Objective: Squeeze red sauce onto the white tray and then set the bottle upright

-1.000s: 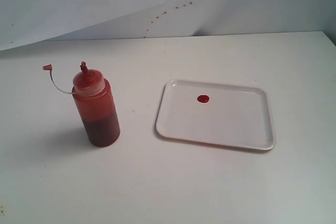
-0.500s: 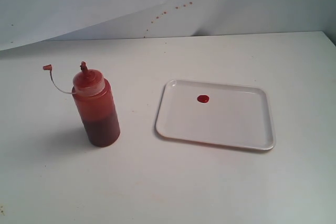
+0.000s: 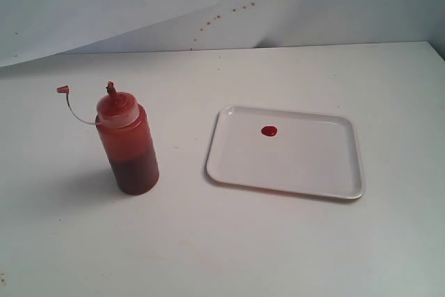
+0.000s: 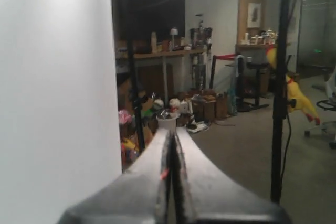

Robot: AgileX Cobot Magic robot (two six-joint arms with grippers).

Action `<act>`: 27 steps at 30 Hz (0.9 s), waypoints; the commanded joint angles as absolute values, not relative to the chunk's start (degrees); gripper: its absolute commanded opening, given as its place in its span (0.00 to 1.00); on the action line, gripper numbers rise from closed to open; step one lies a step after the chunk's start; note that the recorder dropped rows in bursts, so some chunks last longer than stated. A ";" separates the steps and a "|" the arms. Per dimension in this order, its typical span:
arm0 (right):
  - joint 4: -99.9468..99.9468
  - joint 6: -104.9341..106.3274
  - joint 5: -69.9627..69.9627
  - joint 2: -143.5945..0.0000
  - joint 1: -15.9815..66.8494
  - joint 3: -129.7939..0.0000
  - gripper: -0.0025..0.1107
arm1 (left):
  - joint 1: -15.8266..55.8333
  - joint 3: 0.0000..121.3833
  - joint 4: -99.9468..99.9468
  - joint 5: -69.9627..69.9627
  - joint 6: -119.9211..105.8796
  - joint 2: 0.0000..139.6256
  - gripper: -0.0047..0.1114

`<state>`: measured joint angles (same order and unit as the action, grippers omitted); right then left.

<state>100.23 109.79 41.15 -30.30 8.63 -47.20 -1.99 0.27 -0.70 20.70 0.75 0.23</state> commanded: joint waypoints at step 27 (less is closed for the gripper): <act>12.90 14.42 8.77 -10.94 1.48 -20.55 0.02 | -1.70 0.00 -0.94 19.88 1.05 0.00 0.04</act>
<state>25.41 26.08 16.55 -11.02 1.71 -22.93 -1.99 0.27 -0.70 20.70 0.75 0.23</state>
